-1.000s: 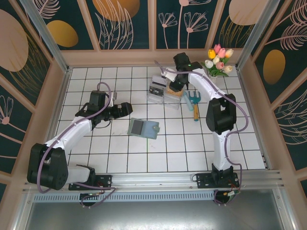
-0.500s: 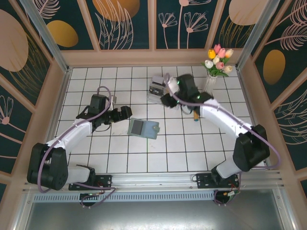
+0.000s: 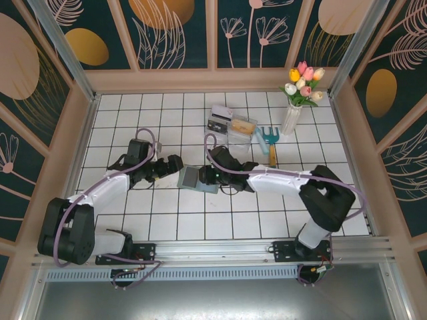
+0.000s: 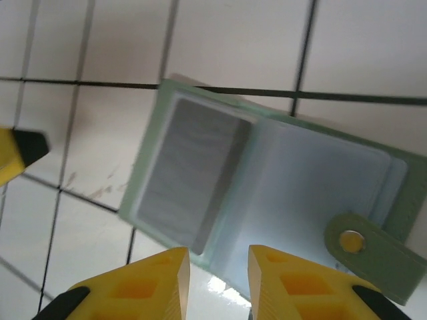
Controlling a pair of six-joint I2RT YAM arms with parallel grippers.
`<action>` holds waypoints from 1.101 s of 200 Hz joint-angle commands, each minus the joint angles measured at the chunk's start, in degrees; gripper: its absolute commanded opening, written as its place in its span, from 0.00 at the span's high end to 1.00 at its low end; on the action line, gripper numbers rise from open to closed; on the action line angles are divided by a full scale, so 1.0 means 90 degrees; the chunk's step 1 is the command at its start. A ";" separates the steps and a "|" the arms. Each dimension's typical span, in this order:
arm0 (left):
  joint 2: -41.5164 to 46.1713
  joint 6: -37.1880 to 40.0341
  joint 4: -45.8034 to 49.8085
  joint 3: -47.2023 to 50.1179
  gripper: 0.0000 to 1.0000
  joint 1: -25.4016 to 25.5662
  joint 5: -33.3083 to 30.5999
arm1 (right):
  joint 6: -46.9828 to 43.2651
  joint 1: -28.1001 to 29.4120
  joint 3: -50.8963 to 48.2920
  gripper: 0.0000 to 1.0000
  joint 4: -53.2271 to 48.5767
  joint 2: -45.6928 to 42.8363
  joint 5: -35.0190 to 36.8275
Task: Take the credit cards out of the card holder
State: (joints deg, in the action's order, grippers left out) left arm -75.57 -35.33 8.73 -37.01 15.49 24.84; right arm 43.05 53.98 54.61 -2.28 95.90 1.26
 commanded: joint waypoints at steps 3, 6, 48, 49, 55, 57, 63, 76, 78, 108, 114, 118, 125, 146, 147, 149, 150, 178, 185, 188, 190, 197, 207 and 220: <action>-0.0059 -0.0136 -0.0266 0.0031 0.02 0.0098 0.0105 | 0.1369 0.0163 0.0498 0.69 -0.0520 0.0198 0.0920; -0.0070 -0.0151 -0.0284 0.0028 0.02 0.0114 0.0107 | 0.1435 0.0173 0.0553 0.69 -0.0650 0.0245 0.0974; -0.0324 -0.0176 -0.0354 -0.0075 0.01 0.0395 0.0160 | 0.1661 0.0194 0.0923 0.66 -0.1358 0.0590 0.0786; -0.0329 -0.0176 -0.0355 -0.0081 0.01 0.0407 0.0165 | 0.1671 0.0194 0.0924 0.66 -0.1358 0.0597 0.0772; -0.0372 -0.0183 -0.0350 -0.0109 0.02 0.0441 0.0160 | 0.1717 0.0204 0.0935 0.66 -0.1368 0.0647 0.0701; -0.0390 -0.0182 -0.0354 -0.0114 0.02 0.0446 0.0160 | 0.1727 0.0204 0.0934 0.66 -0.1363 0.0664 0.0676; -0.0424 -0.0184 -0.0349 -0.0142 0.02 0.0473 0.0163 | 0.1782 0.0204 0.0935 0.66 -0.1363 0.0710 0.0611; -0.0453 -0.0202 -0.0412 -0.0155 0.02 0.0508 0.0170 | 0.1958 0.0199 0.0916 0.66 -0.1441 0.0807 0.0573; -0.0452 -0.0209 -0.0433 -0.0150 0.02 0.0514 0.0180 | 0.1975 0.0195 0.0915 0.66 -0.1444 0.0821 0.0568; -0.0400 -0.0256 -0.0594 -0.0098 0.04 0.0525 0.0179 | 0.2113 0.0138 0.0751 0.66 -0.1394 0.0935 0.0552; -0.0404 -0.0278 -0.0617 -0.0096 0.04 0.0534 0.0221 | 0.2140 0.0118 0.0721 0.66 -0.1397 0.0947 0.0546; -0.0426 -0.0281 -0.0633 -0.0094 0.05 0.0542 0.0262 | 0.2150 0.0100 0.0711 0.66 -0.1393 0.0959 0.0532; -0.0454 -0.0294 -0.0652 -0.0106 0.06 0.0565 0.0324 | 0.2136 0.0069 0.0691 0.66 -0.1379 0.0994 0.0488; -0.0586 -0.0303 -0.0667 -0.0164 0.11 0.0632 0.0440 | 0.2160 0.0021 0.0689 0.66 -0.1377 0.1080 0.0428; -0.0592 -0.0308 -0.0667 -0.0169 0.11 0.0637 0.0446 | 0.2155 0.0020 0.0690 0.66 -0.1377 0.1087 0.0427; -0.0601 -0.0309 -0.0667 -0.0178 0.12 0.0646 0.0449 | 0.2149 0.0024 0.0690 0.66 -0.1377 0.1091 0.0420; -0.0604 -0.0311 -0.0667 -0.0186 0.12 0.0644 0.0456 | 0.2150 0.0021 0.0690 0.66 -0.1377 0.1097 0.0418; -0.0784 -0.0309 -0.0697 -0.0277 0.16 0.0706 0.0482 | 0.2100 -0.0002 0.0710 0.66 -0.1338 0.1247 0.0298; -0.0833 -0.0296 -0.0687 -0.0291 0.17 0.0710 0.0480 | 0.2092 -0.0001 0.0719 0.66 -0.1348 0.1269 0.0282; -0.0853 -0.0293 -0.0687 -0.0302 0.18 0.0711 0.0467 | 0.2085 -0.0009 0.0724 0.66 -0.1348 0.1277 0.0272; -0.0866 -0.0293 -0.0682 -0.0306 0.18 0.0711 0.0469 | 0.2083 -0.0003 0.0728 0.66 -0.1348 0.1278 0.0268; -0.0909 -0.0301 -0.0675 -0.0313 0.18 0.0720 0.0450 | 0.2074 -0.0001 0.0741 0.67 -0.1370 0.1290 0.0251; -0.0966 -0.0287 -0.0675 -0.0321 0.18 0.0721 0.0420 | 0.2078 -0.0004 0.0759 0.67 -0.1394 0.1311 0.0251; -0.1041 -0.0283 -0.0679 -0.0329 0.19 0.0732 0.0412 | 0.2075 -0.0011 0.0759 0.66 -0.1409 0.1317 0.0252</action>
State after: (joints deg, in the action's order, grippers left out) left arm -83.53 -37.80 3.25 -38.68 21.71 28.08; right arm 61.01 54.30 61.45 -12.62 105.19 4.54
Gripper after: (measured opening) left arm 0.817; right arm 0.336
